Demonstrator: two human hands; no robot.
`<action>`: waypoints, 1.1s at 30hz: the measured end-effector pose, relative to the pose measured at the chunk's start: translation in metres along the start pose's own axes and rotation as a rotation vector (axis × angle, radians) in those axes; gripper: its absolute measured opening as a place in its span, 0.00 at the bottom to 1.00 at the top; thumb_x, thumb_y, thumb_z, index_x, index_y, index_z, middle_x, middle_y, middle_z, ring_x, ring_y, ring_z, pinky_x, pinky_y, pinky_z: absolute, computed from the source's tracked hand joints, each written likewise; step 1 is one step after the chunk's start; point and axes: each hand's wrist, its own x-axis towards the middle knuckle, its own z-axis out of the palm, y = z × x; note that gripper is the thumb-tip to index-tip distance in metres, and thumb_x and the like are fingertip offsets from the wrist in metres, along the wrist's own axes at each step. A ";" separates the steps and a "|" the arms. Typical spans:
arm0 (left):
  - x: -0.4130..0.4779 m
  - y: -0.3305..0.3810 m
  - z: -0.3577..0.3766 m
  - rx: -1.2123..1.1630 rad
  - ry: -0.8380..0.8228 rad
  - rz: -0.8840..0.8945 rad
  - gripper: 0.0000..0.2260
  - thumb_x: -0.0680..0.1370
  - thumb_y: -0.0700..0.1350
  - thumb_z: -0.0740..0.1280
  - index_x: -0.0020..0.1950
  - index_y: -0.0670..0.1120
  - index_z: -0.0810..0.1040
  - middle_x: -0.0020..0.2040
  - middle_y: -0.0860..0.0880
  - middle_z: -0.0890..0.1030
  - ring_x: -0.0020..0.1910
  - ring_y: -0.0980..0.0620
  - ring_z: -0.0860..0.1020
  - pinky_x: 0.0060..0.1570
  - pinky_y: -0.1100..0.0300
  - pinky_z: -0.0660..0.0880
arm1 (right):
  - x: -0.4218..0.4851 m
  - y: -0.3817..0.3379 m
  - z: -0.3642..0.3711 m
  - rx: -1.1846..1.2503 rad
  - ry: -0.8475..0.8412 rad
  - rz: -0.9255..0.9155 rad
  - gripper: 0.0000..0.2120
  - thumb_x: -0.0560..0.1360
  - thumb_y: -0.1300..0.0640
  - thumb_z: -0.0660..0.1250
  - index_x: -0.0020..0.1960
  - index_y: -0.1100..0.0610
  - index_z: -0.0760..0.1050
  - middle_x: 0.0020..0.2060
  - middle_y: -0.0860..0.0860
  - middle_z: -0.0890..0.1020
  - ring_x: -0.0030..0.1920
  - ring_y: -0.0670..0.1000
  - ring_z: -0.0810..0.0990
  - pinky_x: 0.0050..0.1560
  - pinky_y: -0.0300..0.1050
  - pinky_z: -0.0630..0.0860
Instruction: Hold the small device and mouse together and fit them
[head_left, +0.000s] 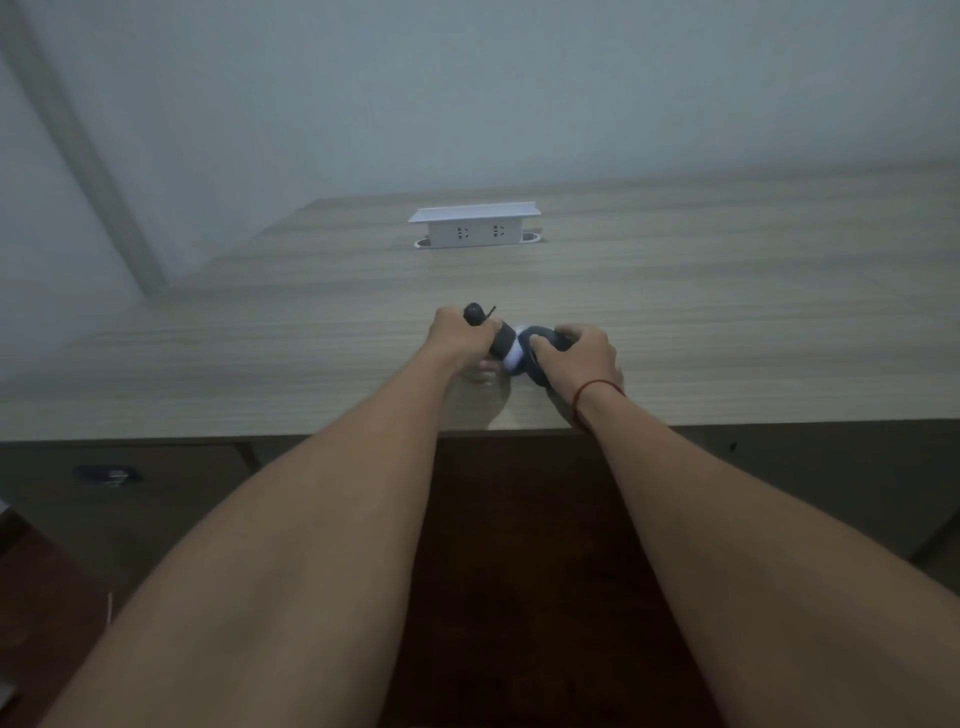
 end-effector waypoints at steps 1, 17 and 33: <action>-0.003 0.000 -0.005 0.003 -0.110 -0.029 0.07 0.78 0.42 0.67 0.50 0.38 0.75 0.49 0.38 0.81 0.40 0.45 0.84 0.33 0.57 0.81 | 0.000 0.001 0.000 -0.014 0.011 -0.001 0.20 0.70 0.42 0.68 0.59 0.49 0.77 0.54 0.51 0.82 0.49 0.52 0.76 0.49 0.46 0.70; 0.000 0.004 -0.013 -0.088 0.079 0.126 0.10 0.78 0.43 0.67 0.56 0.39 0.76 0.55 0.39 0.79 0.54 0.42 0.80 0.41 0.56 0.83 | -0.001 0.001 -0.012 -0.152 -0.308 -0.098 0.32 0.64 0.46 0.72 0.67 0.46 0.69 0.63 0.51 0.75 0.64 0.56 0.72 0.67 0.57 0.70; -0.002 0.002 -0.013 0.181 0.172 0.280 0.07 0.76 0.44 0.67 0.46 0.41 0.77 0.46 0.42 0.80 0.49 0.42 0.80 0.51 0.48 0.80 | 0.009 -0.006 -0.025 0.084 -0.323 -0.041 0.29 0.70 0.71 0.62 0.66 0.49 0.72 0.66 0.55 0.71 0.62 0.57 0.74 0.61 0.50 0.76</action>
